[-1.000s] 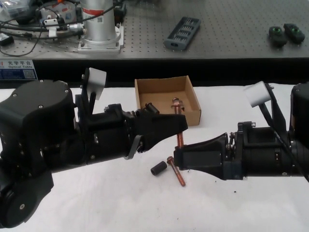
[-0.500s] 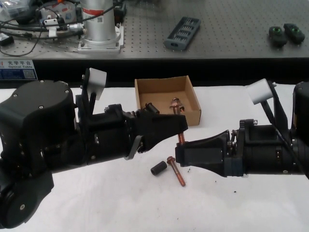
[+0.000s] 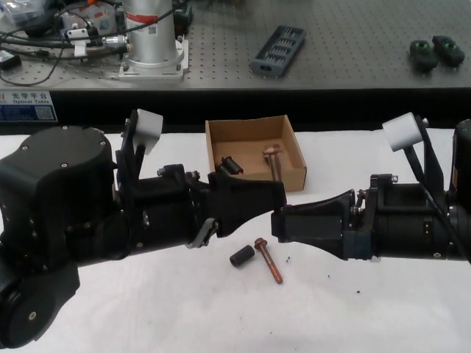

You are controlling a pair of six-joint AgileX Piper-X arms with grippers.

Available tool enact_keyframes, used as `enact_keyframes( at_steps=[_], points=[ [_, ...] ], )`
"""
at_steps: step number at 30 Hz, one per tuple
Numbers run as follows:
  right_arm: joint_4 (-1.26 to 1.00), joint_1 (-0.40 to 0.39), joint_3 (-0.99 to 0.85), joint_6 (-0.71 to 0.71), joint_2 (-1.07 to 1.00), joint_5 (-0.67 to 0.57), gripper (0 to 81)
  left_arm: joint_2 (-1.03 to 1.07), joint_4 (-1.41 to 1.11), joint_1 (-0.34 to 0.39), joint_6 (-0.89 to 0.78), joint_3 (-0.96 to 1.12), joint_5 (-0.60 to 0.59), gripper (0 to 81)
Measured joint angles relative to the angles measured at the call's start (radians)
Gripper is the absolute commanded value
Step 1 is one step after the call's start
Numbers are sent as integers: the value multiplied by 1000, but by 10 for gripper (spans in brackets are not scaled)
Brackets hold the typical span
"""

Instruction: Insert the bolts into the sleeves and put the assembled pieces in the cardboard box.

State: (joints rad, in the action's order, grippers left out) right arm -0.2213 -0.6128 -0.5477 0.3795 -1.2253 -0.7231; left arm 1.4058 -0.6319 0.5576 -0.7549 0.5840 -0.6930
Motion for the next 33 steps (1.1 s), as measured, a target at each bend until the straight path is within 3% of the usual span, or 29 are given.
enact_keyframes(
  at_steps=[8,14,15,18,22,27,33],
  points=[
    [-32,0,0,-5,0,4,43,0,-11,-2,109,0,14,323],
    [-49,6,0,-21,0,20,43,0,-14,-23,199,0,94,433],
    [-49,6,0,-24,0,16,43,0,1,-47,202,-2,170,433],
    [-68,10,0,-32,0,9,43,2,-28,-93,172,-4,251,431],
    [-68,19,0,-45,0,10,43,2,-117,-105,114,-4,263,419],
    [-83,19,0,-94,0,7,43,2,-257,-109,13,-4,264,326],
    [-236,25,0,-47,0,-14,43,2,-270,-109,-13,-4,264,323]
  ],
)
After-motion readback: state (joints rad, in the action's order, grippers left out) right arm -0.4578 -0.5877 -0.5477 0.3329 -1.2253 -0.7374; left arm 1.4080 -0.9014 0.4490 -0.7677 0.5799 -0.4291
